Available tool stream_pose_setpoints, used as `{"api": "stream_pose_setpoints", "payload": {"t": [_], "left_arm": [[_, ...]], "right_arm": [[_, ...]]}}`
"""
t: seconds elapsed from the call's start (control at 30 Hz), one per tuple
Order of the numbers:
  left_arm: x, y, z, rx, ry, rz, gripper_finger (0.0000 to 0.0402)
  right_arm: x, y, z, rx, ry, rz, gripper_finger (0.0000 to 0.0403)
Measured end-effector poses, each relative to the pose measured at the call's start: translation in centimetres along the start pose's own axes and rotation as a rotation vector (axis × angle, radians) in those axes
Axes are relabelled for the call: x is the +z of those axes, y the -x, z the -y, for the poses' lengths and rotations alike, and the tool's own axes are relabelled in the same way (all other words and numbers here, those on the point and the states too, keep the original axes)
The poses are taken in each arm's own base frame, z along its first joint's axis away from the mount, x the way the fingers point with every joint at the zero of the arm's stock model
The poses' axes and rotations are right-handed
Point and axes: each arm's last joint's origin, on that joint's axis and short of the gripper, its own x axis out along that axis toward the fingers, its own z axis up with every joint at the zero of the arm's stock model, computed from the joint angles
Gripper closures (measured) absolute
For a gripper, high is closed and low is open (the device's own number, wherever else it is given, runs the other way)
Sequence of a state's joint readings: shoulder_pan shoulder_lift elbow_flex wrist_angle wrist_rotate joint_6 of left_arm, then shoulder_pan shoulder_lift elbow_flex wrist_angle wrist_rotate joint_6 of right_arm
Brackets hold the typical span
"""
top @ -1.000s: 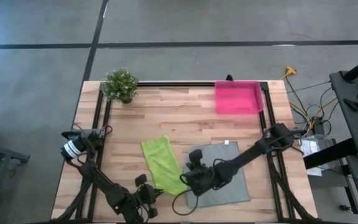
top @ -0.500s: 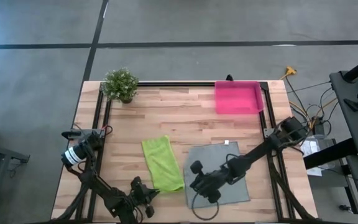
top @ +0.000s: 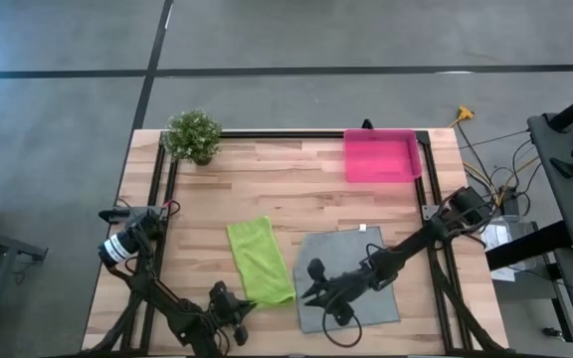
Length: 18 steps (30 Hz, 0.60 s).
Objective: Roll microfiber towels into tight, uniform cylinder then place into a basket
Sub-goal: Roll the green microfiber cloth
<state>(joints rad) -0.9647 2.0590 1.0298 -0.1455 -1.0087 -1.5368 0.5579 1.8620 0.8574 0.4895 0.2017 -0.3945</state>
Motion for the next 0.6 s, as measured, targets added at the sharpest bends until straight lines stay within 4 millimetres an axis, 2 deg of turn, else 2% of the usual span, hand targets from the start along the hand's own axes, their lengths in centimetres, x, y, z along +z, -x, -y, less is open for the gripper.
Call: {"api": "stream_pose_setpoints", "payload": {"t": [0.13,0.23,0.3,0.47,0.6], "left_arm": [[0.0,0.0,0.0,0.002,0.022,0.0,0.04],[0.0,0.0,-0.1,0.003,0.033,-0.001,0.04],[0.0,0.0,0.0,0.002,0.037,-0.002,0.04],[0.0,0.0,0.1,0.002,0.043,-0.004,0.04],[0.0,0.0,0.1,0.001,0.044,-0.004,0.04]], "right_arm": [[0.3,0.0,-0.1,0.072,-0.014,0.065,0.0266],[0.4,-0.2,-0.3,0.146,-0.019,0.12,0.0268],[-0.1,-0.6,-0.4,0.18,-0.026,0.118,0.0283],[-1.9,-3.2,-0.5,0.188,-0.046,0.044,0.0342],[-1.7,-4.4,-0.1,0.115,-0.017,0.03,0.0388]]}}
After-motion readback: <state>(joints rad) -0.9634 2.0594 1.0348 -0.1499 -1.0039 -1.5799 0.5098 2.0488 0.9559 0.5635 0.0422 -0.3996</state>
